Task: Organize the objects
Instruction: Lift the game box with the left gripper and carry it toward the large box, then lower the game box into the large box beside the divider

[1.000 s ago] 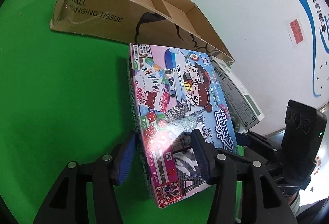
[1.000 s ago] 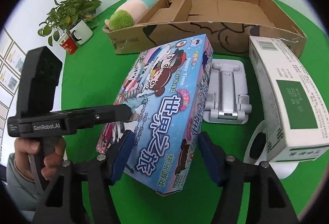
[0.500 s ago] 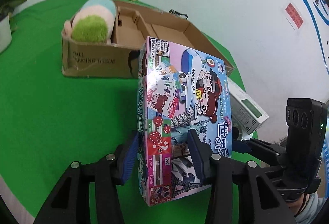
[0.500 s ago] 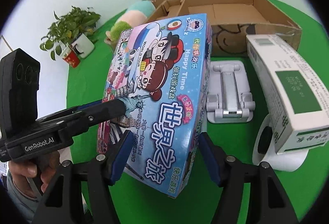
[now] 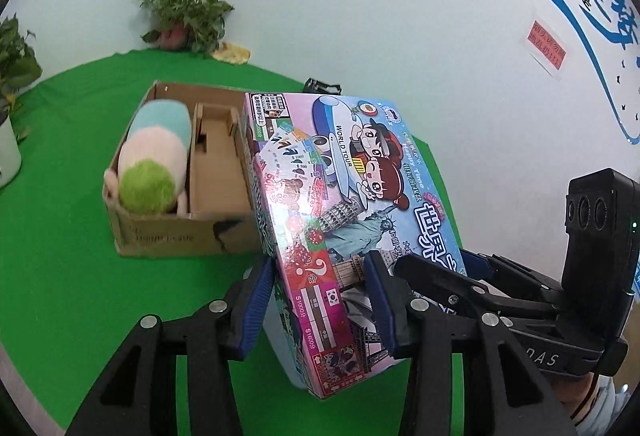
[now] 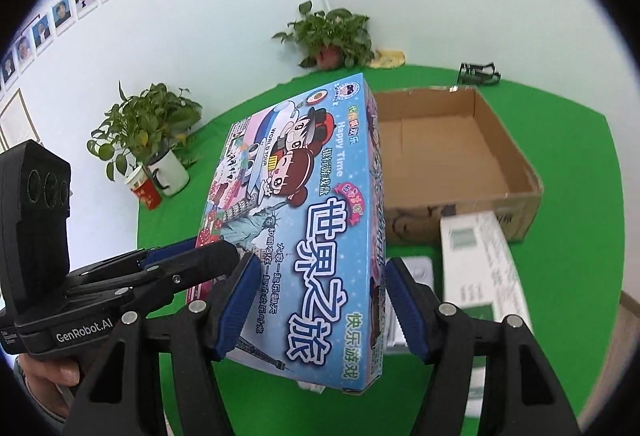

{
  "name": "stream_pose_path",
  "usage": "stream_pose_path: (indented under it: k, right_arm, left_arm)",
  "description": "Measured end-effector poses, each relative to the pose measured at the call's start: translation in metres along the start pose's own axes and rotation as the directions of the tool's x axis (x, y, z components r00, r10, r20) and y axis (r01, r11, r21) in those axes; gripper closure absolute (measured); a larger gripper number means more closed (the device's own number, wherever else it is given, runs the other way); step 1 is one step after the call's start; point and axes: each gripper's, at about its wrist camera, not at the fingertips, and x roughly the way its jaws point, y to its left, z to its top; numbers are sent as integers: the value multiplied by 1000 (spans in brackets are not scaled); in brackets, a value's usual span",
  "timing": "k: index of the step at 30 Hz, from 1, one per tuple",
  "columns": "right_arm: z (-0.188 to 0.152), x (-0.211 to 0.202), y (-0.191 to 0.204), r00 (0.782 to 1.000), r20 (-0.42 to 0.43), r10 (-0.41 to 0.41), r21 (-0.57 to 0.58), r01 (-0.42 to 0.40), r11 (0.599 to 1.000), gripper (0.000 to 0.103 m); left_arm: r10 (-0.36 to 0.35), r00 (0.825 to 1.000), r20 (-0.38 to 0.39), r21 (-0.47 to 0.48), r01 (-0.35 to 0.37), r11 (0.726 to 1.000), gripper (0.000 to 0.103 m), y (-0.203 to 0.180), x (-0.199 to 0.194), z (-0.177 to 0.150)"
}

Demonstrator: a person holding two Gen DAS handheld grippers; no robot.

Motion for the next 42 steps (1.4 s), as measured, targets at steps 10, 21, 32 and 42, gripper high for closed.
stream_pose_path:
  k: [10,21,32,42]
  right_arm:
    - [64,6,-27,997,71,-25,-8,26,1000,40]
    - [130,60,-70,1000,24,-5,19,4,1000,40]
    - [117,140,-118,984,-171,53,106,-35,994,40]
    - [86,180,-139,922,-369,122,213,-44,976,34]
  left_arm:
    - [-13,999,46,42,11,999,61,-11,34,82]
    - [14,1000,3,28,-15,999,62,8,109,157]
    - [54,984,-172,-39,-62,997,62,41,197,128]
    - [93,953,-288,-38,-108,993,63,58,227,94]
